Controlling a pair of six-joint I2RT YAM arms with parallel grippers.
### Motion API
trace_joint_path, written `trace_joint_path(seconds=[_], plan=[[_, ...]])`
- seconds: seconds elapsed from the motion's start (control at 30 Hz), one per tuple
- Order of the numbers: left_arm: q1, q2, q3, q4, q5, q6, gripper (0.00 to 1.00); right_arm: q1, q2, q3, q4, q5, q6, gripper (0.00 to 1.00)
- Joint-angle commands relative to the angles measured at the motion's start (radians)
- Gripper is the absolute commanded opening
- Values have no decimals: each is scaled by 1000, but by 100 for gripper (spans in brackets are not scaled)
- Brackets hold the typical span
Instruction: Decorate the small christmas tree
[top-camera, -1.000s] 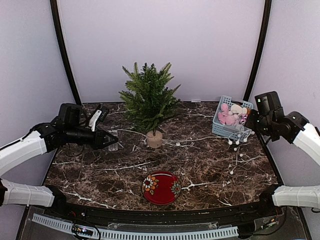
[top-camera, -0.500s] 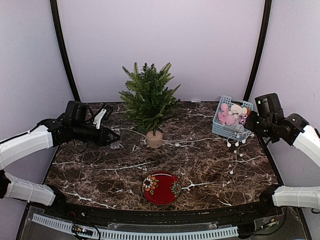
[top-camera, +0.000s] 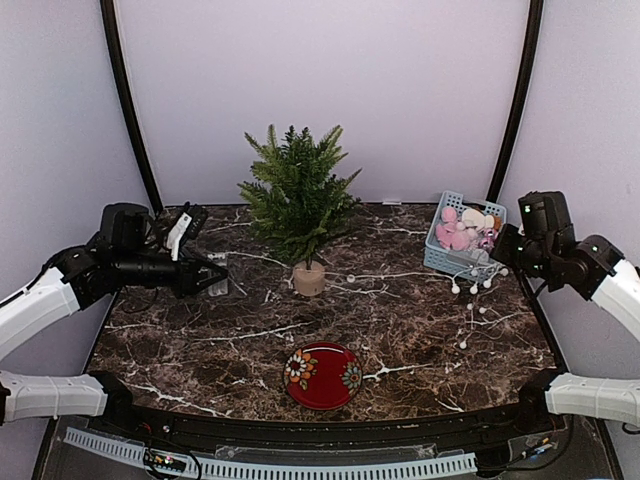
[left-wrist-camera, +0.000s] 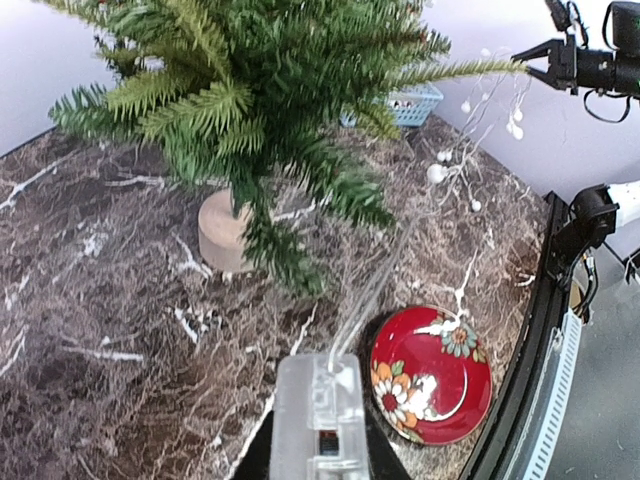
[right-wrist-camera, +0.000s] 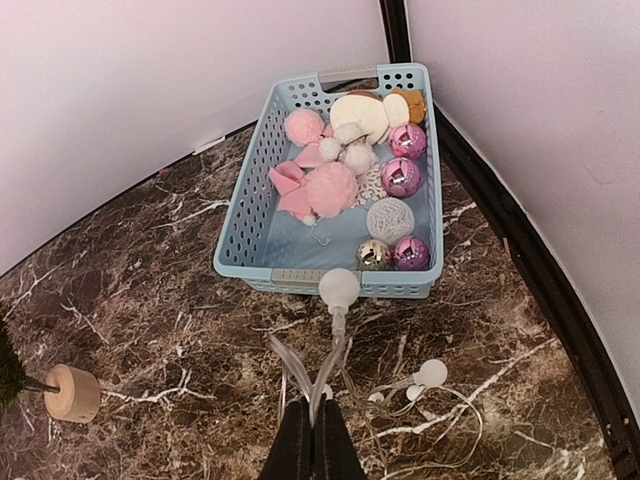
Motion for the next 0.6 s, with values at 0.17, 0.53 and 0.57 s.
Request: trace_joint_path(seconds=[0.17,0.53,0.57], plan=[[-1,-17,-11,-148,-104,63,0,-5,-13,-65,57,-38,30,0],[-1,46,45,-171,-154,77,0,-5,11,-90,89,-50,40,0],[-1,50,49,-174,-159,79,0,-5,12,-90,93,-49,40,0]])
